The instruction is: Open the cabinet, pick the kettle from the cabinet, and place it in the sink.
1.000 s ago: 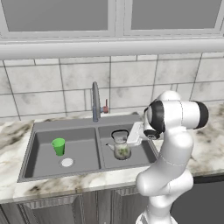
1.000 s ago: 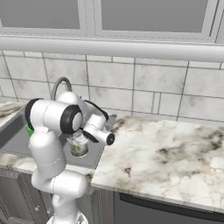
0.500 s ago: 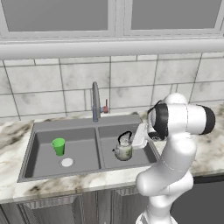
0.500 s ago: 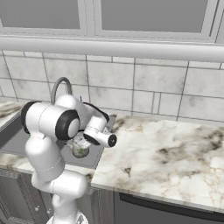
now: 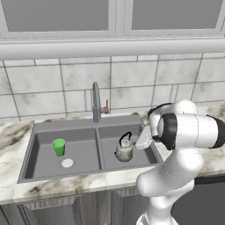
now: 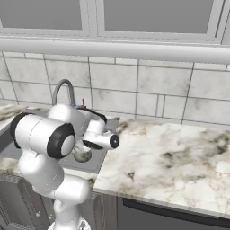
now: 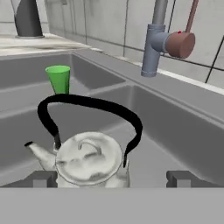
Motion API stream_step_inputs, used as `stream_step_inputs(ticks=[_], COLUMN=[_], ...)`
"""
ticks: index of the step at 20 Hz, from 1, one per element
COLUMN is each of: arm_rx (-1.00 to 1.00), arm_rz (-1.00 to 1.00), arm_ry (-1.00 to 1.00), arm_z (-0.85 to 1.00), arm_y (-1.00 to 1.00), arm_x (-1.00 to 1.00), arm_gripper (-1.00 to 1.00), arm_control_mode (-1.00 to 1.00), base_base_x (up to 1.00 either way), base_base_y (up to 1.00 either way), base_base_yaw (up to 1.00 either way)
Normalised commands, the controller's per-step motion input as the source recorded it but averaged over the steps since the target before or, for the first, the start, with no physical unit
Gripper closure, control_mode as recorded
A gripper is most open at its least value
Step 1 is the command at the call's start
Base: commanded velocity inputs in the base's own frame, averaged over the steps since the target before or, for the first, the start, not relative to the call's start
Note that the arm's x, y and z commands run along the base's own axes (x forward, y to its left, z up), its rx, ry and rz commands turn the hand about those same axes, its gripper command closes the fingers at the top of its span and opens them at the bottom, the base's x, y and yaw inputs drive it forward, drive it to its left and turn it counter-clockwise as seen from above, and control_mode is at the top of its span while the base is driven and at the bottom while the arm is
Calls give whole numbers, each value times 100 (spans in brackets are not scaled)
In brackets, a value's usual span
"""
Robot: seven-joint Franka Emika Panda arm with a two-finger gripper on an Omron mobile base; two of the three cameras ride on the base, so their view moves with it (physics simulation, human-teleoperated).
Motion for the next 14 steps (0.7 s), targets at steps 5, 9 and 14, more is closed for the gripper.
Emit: stream_step_inputs(ticks=[5,9,14], arm_rx=[0,0,-2], arm_rz=[-11,-13,-8], arm_ry=[20,9,0], arm_z=[44,43,45], arm_y=[-3,-2,-1], arm_x=[-27,-34,-40], arm_gripper=[-100,-100,-100], arm_control_mode=[-100,-100,-100], base_base_x=[0,0,0], base_base_y=[0,0,0], base_base_yaw=[0,0,0])
